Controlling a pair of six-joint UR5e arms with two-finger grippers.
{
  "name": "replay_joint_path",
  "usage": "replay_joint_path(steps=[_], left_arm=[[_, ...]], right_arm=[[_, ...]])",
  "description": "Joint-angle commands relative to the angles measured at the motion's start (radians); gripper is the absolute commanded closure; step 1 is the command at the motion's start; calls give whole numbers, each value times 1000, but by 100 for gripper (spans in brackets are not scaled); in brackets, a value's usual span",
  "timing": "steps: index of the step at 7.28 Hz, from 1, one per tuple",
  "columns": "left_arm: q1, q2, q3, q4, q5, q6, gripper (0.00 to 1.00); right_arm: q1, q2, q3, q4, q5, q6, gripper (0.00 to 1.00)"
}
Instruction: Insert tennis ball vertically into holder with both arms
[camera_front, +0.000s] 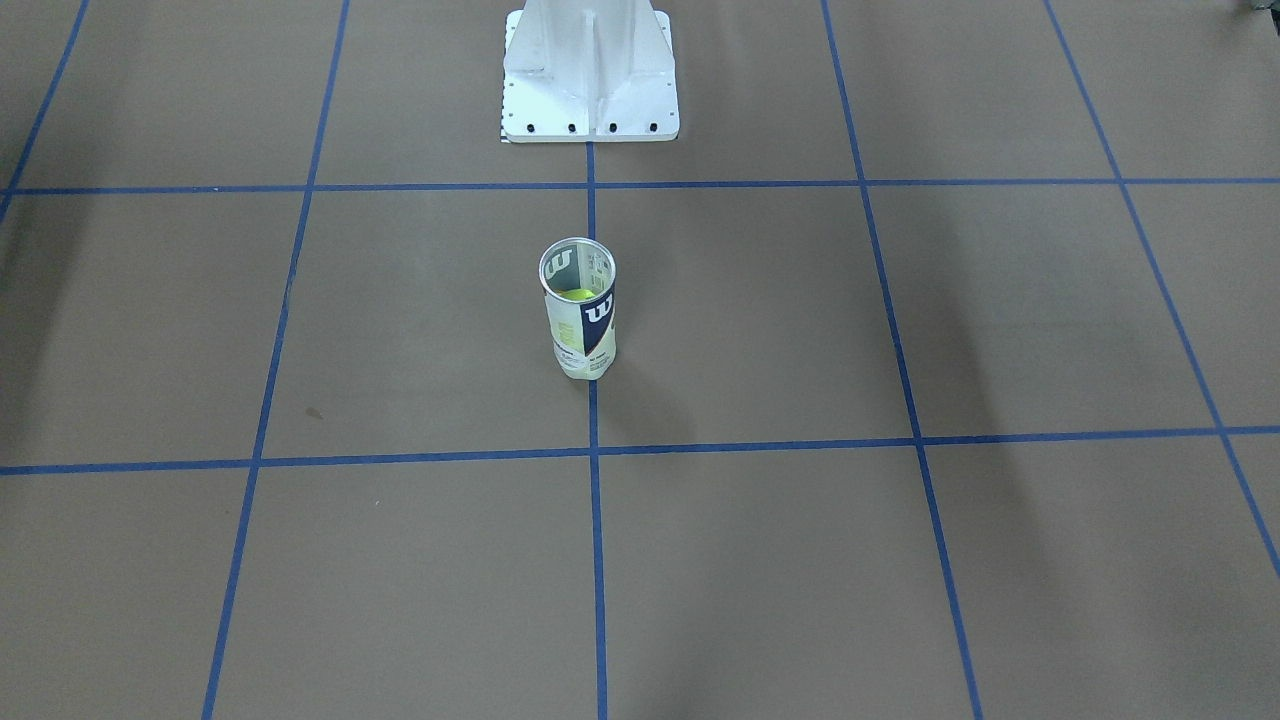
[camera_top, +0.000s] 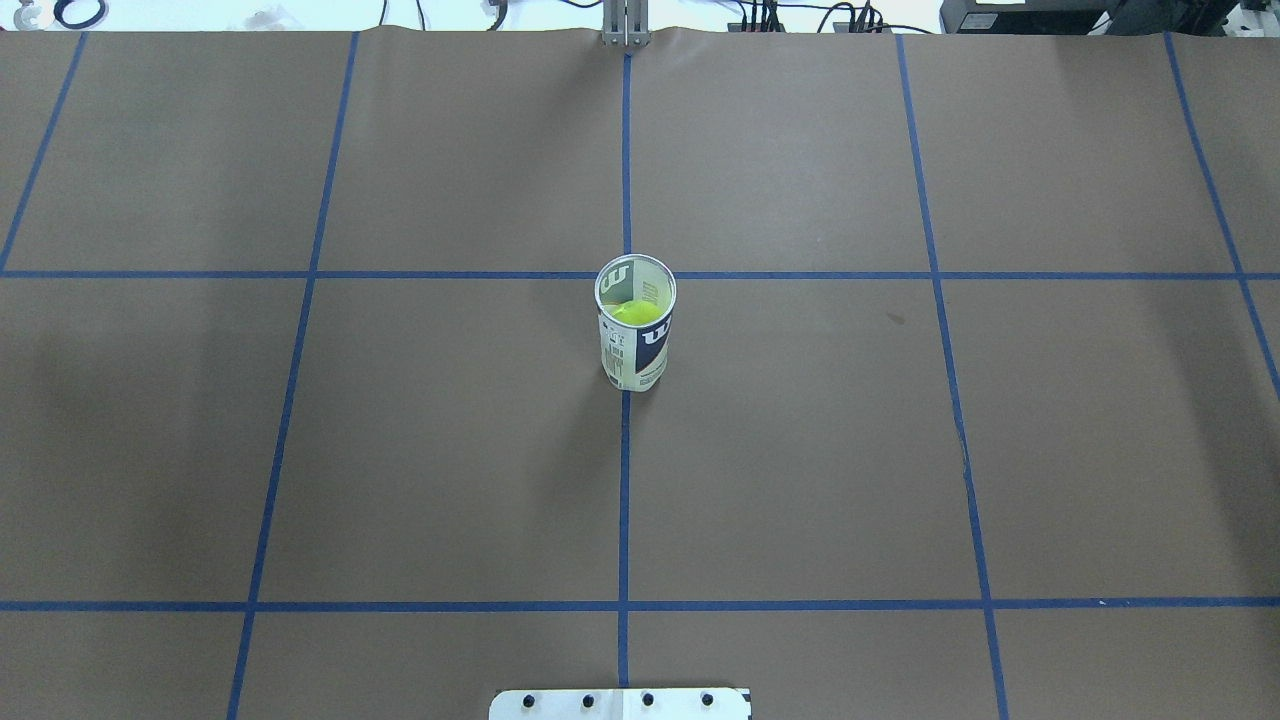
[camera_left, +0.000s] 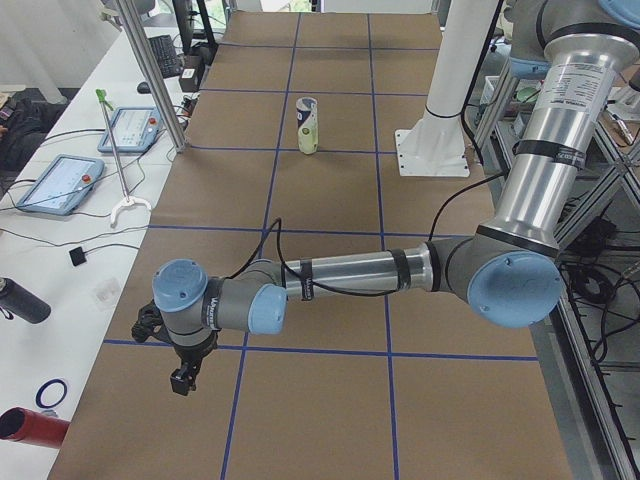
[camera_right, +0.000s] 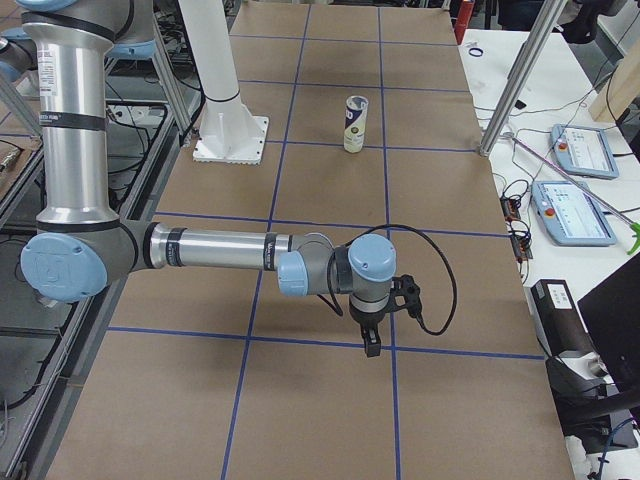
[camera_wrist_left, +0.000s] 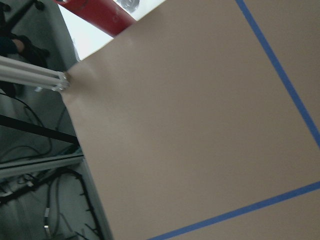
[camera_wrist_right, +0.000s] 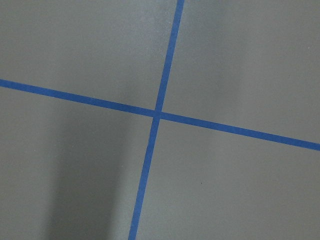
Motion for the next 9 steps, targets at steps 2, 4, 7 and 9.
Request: replay_joint_path(steps=[2, 4, 7, 9], left_arm=[[-2, 10, -81, 178, -84, -75, 0], [1, 118, -299, 318, -74, -78, 0], [1, 298, -477, 255, -69, -66, 0], [2, 304, -469, 230, -70, -69, 0]], right_arm=[[0, 0, -34, 2, 6, 3, 0], [0, 1, -34, 2, 4, 6, 0], [0, 0, -32, 0, 4, 6, 0], [0, 0, -32, 2, 4, 6, 0]])
